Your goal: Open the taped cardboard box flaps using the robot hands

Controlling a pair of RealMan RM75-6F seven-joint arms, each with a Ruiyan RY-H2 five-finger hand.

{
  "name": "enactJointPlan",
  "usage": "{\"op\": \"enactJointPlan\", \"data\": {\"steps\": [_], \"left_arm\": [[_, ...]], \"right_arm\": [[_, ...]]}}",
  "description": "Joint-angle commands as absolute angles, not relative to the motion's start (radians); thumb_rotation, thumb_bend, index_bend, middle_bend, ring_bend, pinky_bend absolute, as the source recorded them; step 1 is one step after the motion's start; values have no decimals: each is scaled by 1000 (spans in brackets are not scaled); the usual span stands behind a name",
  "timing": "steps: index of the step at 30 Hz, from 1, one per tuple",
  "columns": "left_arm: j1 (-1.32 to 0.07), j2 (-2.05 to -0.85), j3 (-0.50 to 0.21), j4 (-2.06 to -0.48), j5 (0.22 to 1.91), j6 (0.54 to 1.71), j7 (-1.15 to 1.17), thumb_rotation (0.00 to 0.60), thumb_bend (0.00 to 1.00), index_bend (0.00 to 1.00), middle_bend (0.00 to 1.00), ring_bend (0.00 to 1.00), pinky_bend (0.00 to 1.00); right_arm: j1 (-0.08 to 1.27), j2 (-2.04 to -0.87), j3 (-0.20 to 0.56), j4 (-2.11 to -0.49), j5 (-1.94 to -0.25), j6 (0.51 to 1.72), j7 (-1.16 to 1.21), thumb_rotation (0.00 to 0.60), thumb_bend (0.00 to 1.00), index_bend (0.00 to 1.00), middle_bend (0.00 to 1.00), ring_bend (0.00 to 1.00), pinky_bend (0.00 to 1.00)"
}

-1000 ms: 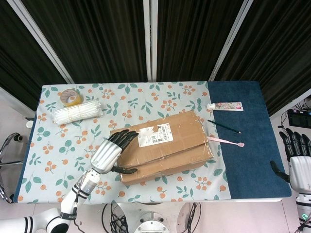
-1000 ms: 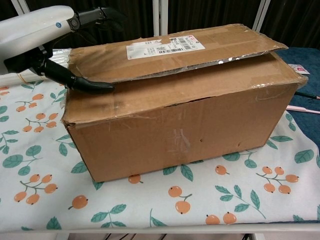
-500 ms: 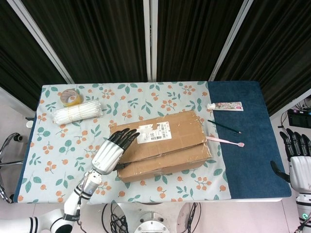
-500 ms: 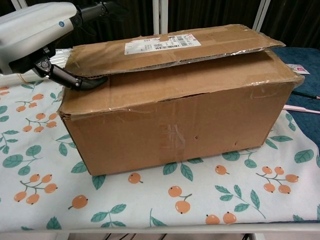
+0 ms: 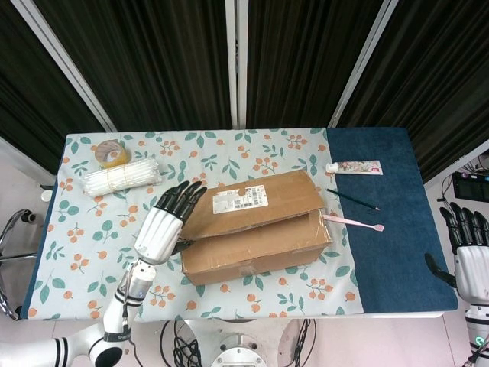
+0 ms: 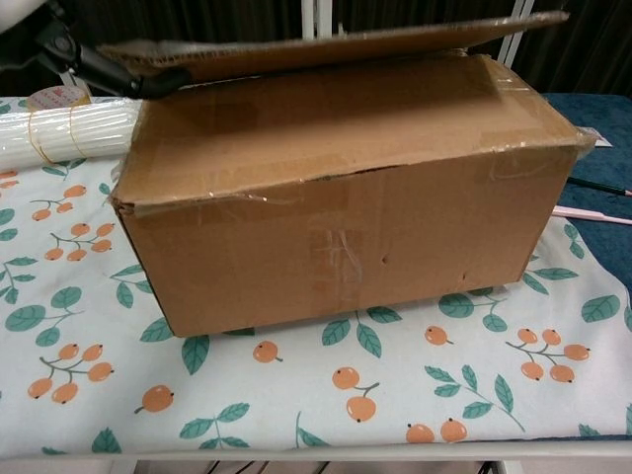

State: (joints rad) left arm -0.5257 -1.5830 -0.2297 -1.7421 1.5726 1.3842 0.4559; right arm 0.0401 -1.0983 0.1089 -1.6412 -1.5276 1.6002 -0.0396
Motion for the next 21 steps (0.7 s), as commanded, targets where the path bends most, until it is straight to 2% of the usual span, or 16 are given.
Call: {"op": "enactJointPlan", "data": {"steps": [1,8,15,21], "left_arm": [[-542,-1570,-268,-1753,1564,1394,473,600,281,65,78,91,206],[-600,-1541,-361,-1758,1494,1349,500,600,282,64,79,90,206],[-708,-1575,-476,-1607,1330,1267,534,600,282,64,79,90,206],[-747,-1582,-503,-1515,1215,1234,567,600,281,64,79,90,206]], "right_arm": [[40,-1097,111,-1644,-1529,1603,-39,600,176,0,0,0,0],[39,-1095,110,-1651,-1534,1606,-39,600,176,0,0,0,0],[35,-1091,109,-1660,-1542,1616,-36,600,176,0,0,0,0],[30,-1079,114,-1668,-1548,1633,-29,600,176,0,0,0,0]]}}
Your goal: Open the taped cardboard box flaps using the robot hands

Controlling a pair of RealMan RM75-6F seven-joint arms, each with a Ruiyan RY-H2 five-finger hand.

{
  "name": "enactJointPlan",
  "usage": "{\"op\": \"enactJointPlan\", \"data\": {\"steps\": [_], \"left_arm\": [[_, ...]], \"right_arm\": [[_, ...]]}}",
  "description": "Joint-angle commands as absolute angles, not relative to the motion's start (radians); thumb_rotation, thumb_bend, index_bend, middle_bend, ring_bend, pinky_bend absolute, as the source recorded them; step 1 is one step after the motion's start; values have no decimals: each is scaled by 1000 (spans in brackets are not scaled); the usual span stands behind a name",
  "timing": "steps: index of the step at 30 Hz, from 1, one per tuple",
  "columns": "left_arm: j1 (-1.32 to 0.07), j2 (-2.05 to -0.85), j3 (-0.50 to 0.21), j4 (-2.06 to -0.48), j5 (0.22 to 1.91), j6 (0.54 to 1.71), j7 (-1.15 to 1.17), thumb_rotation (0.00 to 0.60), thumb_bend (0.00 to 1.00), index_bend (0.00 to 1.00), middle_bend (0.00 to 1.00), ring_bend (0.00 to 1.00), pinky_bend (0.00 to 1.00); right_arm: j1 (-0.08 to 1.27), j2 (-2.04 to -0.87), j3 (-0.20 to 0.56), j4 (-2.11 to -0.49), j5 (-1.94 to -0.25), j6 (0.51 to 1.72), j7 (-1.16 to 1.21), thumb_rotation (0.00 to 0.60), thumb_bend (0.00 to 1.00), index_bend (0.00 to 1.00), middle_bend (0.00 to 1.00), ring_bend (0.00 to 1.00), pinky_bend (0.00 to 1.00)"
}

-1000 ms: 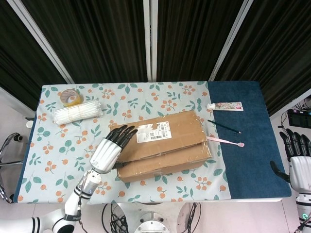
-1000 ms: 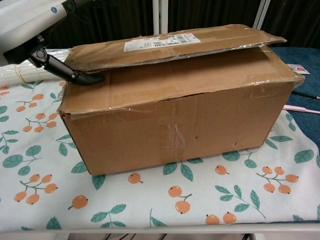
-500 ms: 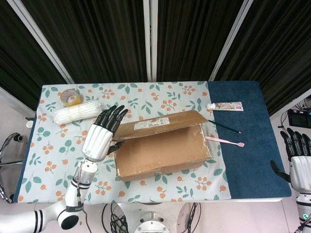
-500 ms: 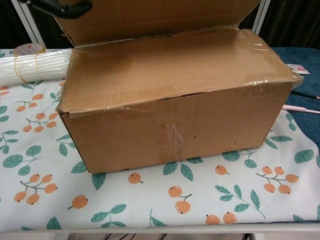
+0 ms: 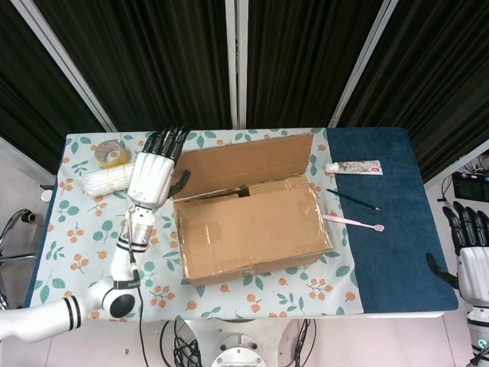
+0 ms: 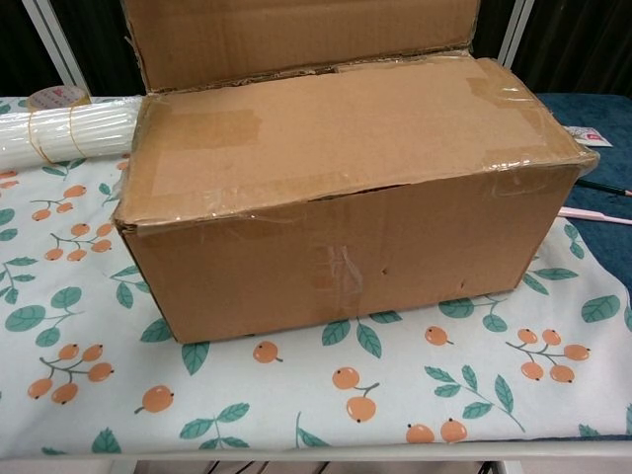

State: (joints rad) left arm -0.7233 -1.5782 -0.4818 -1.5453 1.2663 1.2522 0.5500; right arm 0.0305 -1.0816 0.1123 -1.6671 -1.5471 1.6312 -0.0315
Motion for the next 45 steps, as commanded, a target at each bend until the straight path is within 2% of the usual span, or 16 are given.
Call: {"op": "enactJointPlan", "data": {"steps": [1,5,7,8,9,10,11,13,15,17,20,28,30,34,38,45], "left_arm": [[-744,-1577,-502,-1516,1211,1239,564,600,281,64,80,90,206],[-718,-1537,-493,-1548,1193,1261,539,600,252,64,86,90,206],[-692,-1499,-481,-1582,1180,1267,528,600,193,65,91,91,206],[-677,-1482,-473,-1598,1175,1272,524,582,152,65,96,91,206],[-661,-1465,-465,-1612,1170,1281,523,521,117,68,104,91,206],[-637,-1442,-449,-1633,1165,1292,518,489,105,70,108,92,206],[-616,-1423,-435,-1649,1162,1299,512,408,84,77,112,92,206],[-561,-1374,-393,-1690,1154,1310,487,358,60,91,115,91,206],[-511,-1332,-352,-1715,1154,1314,447,341,41,103,115,91,206],[-448,-1294,-289,-1705,1174,1326,385,328,41,109,117,91,206],[-389,-1266,-218,-1640,1225,1330,282,308,49,112,127,91,206],[-247,-1243,-95,-1460,1368,1400,-101,313,29,112,136,91,208],[-222,-1235,-72,-1438,1392,1415,-153,308,8,112,136,91,208],[-183,-1222,-44,-1416,1431,1455,-203,250,0,112,137,91,207],[-154,-1197,-23,-1429,1449,1475,-193,240,0,112,136,91,207],[-132,-1175,-15,-1462,1468,1494,-185,205,0,112,136,91,206]], "right_arm": [[30,-1078,115,-1668,-1548,1634,-27,600,176,0,0,0,0],[35,-1074,117,-1664,-1557,1633,-17,600,176,0,0,0,0],[42,-1071,117,-1663,-1569,1629,-14,600,177,0,0,0,0],[45,-1070,116,-1665,-1573,1627,-15,600,179,0,0,0,0],[48,-1068,117,-1669,-1578,1624,-19,600,183,0,0,0,0],[55,-1065,118,-1673,-1586,1619,-24,600,190,0,0,0,0],[62,-1062,119,-1678,-1594,1615,-29,600,193,0,0,0,0],[84,-1051,122,-1695,-1616,1593,-50,600,202,0,0,0,0],[113,-1035,124,-1715,-1639,1560,-68,600,292,0,0,0,0],[165,-1010,133,-1750,-1645,1485,-65,600,482,0,0,0,0],[236,-981,153,-1795,-1637,1387,-39,600,665,0,0,0,0],[466,-991,238,-1893,-1586,1122,-109,600,915,0,16,0,0],[530,-1009,259,-1916,-1539,1038,-147,600,942,0,31,0,0],[644,-1045,292,-1950,-1429,896,-230,600,952,22,54,0,0],[764,-1089,313,-1962,-1269,766,-331,600,968,75,79,0,0],[944,-1169,316,-1934,-1001,691,-460,600,1000,115,95,0,0]]}}
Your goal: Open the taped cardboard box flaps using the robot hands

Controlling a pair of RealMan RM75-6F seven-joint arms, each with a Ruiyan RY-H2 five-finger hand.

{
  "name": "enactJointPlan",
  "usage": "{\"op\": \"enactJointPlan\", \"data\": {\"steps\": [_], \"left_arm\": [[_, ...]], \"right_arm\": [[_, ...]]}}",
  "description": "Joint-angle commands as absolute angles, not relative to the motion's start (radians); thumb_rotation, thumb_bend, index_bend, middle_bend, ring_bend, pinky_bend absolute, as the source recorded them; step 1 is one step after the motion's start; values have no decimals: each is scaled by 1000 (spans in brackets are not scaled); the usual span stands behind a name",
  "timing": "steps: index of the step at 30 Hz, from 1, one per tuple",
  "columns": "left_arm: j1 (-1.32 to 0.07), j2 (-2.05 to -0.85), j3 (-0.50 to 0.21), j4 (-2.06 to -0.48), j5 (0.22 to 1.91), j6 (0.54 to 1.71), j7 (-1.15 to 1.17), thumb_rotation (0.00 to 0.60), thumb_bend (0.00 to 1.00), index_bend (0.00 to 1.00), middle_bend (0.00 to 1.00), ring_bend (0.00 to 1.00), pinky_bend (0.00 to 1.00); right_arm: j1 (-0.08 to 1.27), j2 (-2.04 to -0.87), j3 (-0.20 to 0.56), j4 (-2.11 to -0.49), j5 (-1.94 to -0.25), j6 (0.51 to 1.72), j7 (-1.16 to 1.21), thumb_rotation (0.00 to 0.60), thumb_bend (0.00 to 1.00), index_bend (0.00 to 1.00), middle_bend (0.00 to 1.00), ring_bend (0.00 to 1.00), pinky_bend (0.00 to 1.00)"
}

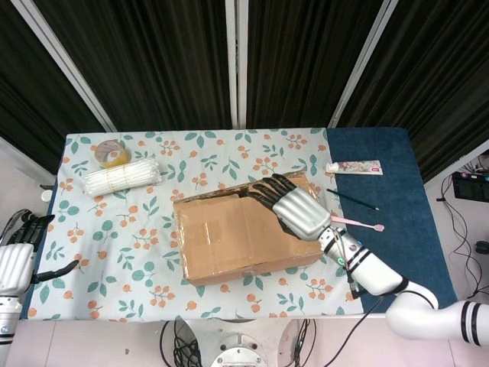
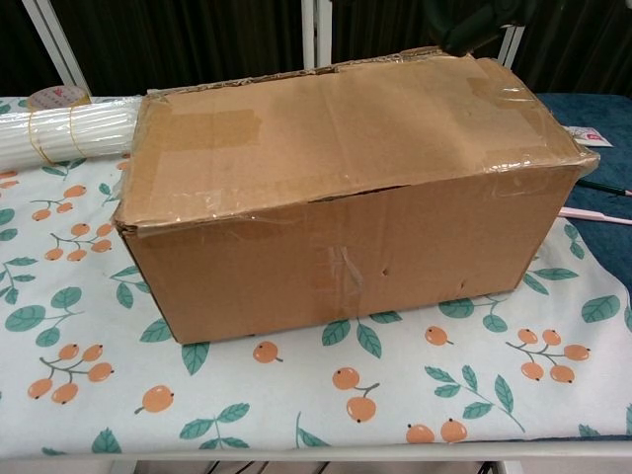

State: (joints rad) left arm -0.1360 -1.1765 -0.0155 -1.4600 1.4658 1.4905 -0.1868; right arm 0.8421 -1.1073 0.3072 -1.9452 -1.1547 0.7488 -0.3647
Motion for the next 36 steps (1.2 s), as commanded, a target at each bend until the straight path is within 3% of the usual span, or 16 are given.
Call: {"op": "enactJointPlan", "data": {"steps": [1,15,36], "left_arm": [[-131,-1175,-16,-1461,1467,1493,-185,207,0,112,136,91,206],[-122,-1180,-37,-1421,1475,1494,-252,197,0,112,137,91,206],[-111,-1178,-45,-1404,1469,1474,-279,198,0,113,136,91,206]], "right_arm": [[965,-1177,313,-1931,-969,689,-471,600,1000,119,99,0,0],[1153,-1252,232,-1903,-673,757,-556,600,1000,125,110,0,0],[1245,-1278,186,-1855,-594,777,-523,600,1000,84,129,0,0]]}}
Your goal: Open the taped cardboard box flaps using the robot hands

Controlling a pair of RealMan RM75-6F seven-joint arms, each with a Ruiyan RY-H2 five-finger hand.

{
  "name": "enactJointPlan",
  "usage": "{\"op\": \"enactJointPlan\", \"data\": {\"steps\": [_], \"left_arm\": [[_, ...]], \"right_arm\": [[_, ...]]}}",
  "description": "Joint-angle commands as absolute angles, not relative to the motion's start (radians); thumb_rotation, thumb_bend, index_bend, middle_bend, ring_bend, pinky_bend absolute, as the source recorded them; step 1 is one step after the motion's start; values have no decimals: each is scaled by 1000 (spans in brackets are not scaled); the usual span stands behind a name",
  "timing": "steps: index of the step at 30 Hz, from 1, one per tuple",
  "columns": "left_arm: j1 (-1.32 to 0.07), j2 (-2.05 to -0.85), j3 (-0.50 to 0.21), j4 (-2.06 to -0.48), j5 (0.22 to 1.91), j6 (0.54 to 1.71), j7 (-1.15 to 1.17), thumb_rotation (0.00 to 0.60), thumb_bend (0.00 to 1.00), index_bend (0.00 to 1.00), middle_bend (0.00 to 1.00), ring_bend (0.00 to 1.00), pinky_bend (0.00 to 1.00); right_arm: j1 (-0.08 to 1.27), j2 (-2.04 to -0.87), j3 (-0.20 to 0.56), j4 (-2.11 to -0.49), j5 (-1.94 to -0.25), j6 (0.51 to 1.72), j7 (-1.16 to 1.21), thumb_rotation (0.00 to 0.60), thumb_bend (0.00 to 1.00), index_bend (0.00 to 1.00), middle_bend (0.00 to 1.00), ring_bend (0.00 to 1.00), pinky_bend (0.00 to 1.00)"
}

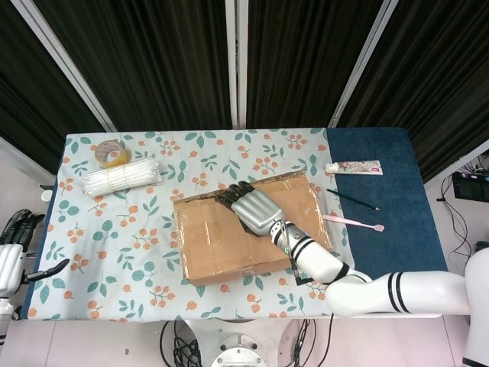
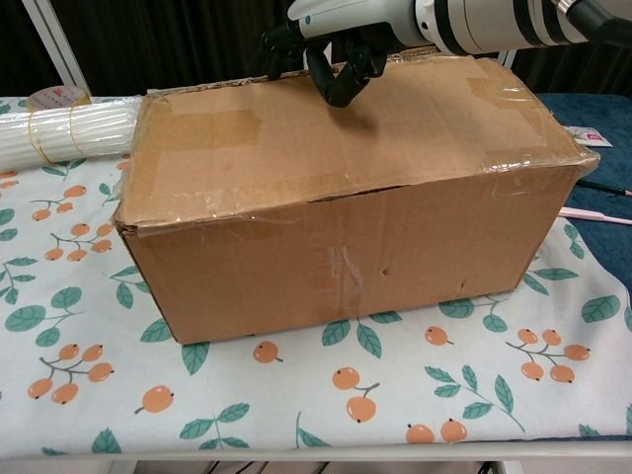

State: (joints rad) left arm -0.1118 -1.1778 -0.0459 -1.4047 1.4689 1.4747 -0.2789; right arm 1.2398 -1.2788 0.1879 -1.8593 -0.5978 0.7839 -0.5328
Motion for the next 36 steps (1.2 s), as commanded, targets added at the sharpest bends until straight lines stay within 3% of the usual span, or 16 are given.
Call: {"op": "enactJointPlan", "data": {"steps": [1,8,19,27,36], "left_arm": [[-110,-1179,-45,-1403,1470,1474,-279,199,0,113,136,91,206],[-106,-1181,-46,-1397,1468,1470,-284,198,0,113,137,91,207],[-111,-1175,-51,-1409,1474,1462,-281,198,0,113,137,91,207],[-118,-1160,-52,-1437,1476,1448,-268,198,0,113,136,91,207],[-137,-1142,-59,-1485,1484,1434,-236,199,0,113,136,91,207]], "right_arm": [[1247,-1278,185,-1854,-592,774,-518,600,1000,81,141,0,0],[1247,-1273,180,-1856,-602,783,-485,600,1000,2,239,0,0],[1202,-1216,221,-1911,-656,792,-365,600,1000,0,276,0,0],[1153,-1065,269,-2010,-680,690,-214,600,1000,0,297,0,0],[1055,-895,293,-2138,-812,661,-105,600,997,0,313,0,0]]}}
